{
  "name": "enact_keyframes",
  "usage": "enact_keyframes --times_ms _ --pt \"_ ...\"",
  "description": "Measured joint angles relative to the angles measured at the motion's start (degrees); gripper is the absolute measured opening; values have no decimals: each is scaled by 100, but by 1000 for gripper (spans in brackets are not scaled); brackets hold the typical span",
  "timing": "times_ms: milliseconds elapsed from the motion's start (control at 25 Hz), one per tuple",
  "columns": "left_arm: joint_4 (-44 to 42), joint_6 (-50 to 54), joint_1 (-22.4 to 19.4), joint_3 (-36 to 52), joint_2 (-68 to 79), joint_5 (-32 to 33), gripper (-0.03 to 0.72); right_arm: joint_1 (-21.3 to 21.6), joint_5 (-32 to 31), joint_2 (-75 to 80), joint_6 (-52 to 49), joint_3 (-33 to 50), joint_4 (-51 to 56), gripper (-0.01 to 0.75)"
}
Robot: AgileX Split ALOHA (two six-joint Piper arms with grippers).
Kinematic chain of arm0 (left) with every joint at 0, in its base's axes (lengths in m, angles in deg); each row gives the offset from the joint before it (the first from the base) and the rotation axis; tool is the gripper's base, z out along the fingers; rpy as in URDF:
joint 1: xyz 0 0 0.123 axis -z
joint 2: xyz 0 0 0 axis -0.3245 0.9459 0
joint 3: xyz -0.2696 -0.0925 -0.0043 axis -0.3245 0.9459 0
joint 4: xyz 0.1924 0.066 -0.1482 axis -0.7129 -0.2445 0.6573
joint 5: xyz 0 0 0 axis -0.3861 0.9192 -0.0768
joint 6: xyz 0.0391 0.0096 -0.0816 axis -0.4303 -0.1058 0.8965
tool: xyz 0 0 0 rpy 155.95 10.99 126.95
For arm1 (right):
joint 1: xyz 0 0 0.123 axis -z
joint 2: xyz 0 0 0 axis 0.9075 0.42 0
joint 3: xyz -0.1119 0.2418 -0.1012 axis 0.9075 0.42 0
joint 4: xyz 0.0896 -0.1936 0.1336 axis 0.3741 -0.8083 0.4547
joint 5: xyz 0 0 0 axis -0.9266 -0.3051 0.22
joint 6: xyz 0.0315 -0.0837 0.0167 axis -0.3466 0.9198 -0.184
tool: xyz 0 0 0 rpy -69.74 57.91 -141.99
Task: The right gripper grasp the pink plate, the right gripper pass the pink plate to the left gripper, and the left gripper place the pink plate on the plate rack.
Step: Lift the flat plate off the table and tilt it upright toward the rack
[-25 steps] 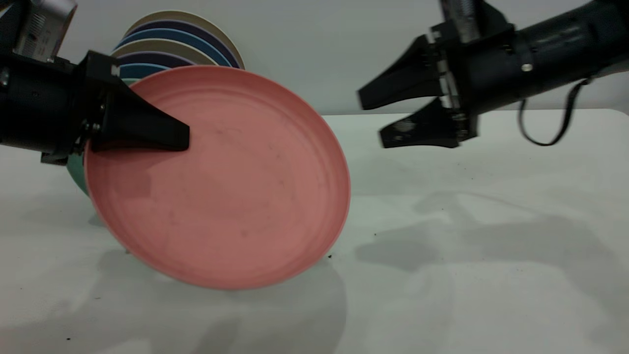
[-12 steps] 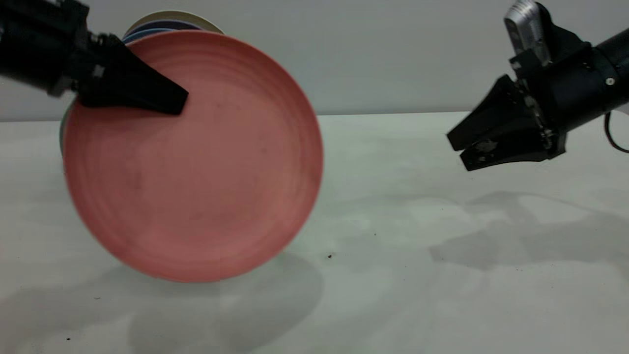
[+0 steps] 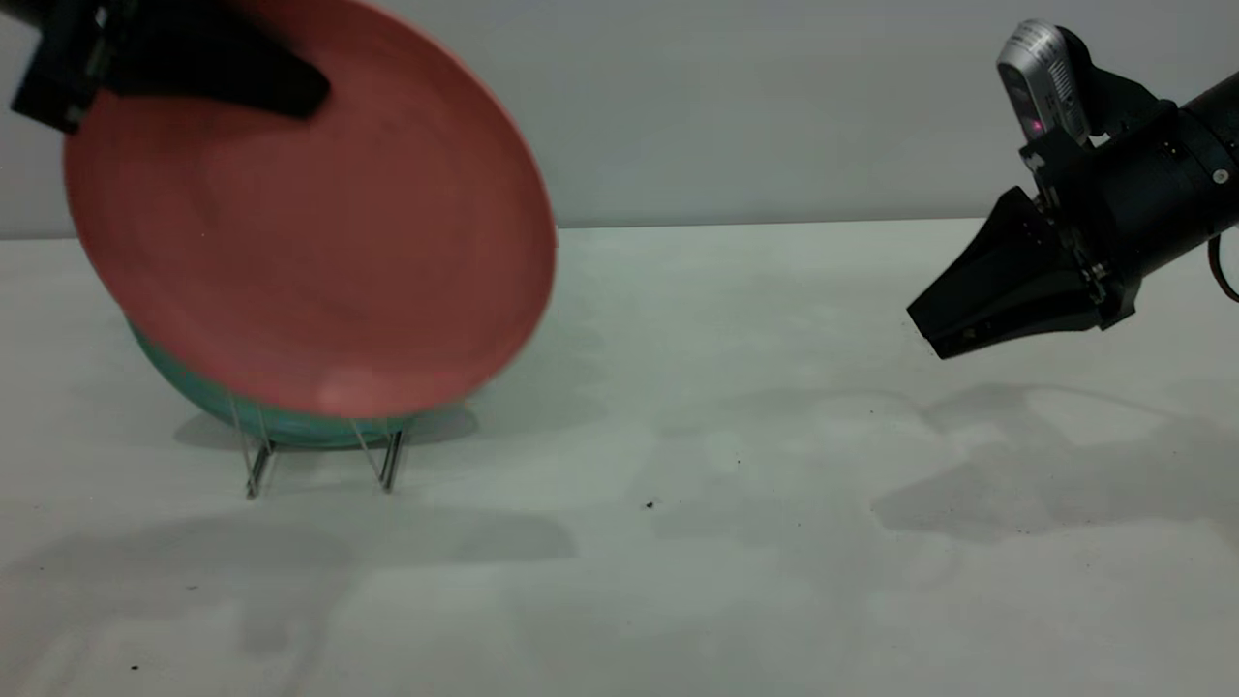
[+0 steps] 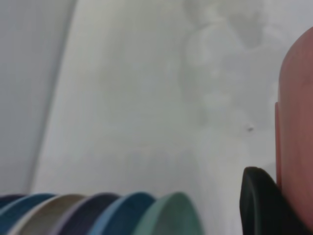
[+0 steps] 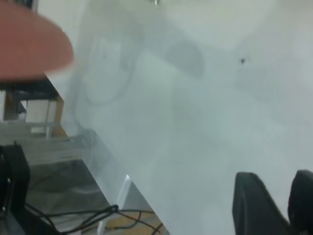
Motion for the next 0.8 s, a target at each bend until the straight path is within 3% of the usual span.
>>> enact_keyframes --times_ms 320,600,800 --pt "-851 17 0 0 -314 -206 112 0 201 0 0 0 -87 195" --pt "-922 3 0 -2 -313 -1053 112 0 213 0 -27 0 -92 195" --pt "-1189 -1 0 -69 -313 -1138 112 0 225 0 -76 0 -92 197"
